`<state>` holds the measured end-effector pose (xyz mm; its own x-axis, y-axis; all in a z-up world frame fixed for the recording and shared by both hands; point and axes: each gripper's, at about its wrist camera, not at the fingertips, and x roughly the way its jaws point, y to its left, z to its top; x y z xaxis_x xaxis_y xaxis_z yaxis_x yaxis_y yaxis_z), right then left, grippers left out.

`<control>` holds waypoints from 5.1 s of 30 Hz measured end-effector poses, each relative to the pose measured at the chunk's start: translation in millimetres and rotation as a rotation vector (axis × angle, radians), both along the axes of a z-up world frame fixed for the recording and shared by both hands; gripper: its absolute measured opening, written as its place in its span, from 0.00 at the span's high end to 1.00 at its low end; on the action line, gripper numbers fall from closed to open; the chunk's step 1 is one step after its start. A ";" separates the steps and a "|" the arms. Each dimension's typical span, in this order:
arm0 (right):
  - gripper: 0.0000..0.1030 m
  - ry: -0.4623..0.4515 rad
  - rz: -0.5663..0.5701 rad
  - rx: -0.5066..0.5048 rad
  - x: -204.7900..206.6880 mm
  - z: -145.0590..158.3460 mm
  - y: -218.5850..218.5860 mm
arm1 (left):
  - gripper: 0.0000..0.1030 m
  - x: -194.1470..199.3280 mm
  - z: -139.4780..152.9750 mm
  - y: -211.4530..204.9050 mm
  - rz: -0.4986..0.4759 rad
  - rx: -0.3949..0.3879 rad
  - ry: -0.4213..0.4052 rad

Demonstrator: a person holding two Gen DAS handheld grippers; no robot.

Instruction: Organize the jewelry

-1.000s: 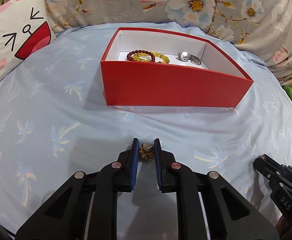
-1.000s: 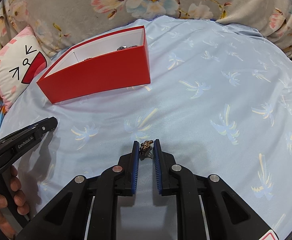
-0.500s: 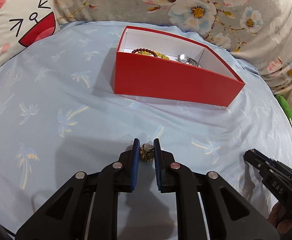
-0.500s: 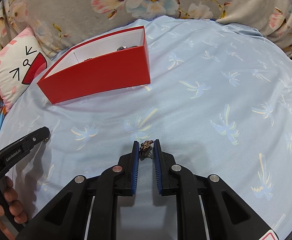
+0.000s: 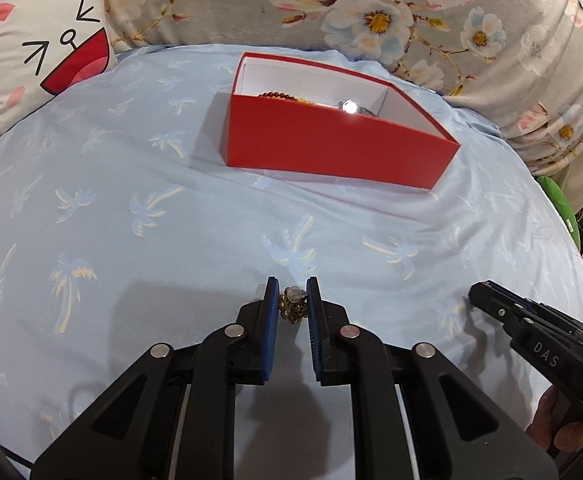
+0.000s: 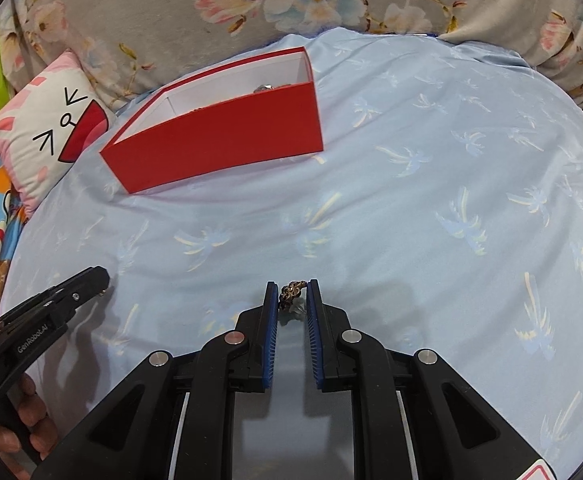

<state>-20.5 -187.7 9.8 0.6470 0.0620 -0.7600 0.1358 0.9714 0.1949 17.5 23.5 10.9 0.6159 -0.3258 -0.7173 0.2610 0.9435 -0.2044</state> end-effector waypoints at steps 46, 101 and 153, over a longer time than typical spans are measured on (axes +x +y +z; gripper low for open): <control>0.87 -0.115 0.064 -0.002 197.4 62.3 -2.8 | 0.87 178.7 48.2 -57.4 -0.003 0.068 -0.077; 0.64 -0.123 0.026 -0.075 112.3 65.5 22.5 | 0.66 105.1 54.3 -57.9 0.066 0.154 -0.102; 0.25 -0.111 -0.114 -0.135 71.7 87.0 15.6 | 0.19 73.7 77.4 -36.4 0.217 0.254 -0.066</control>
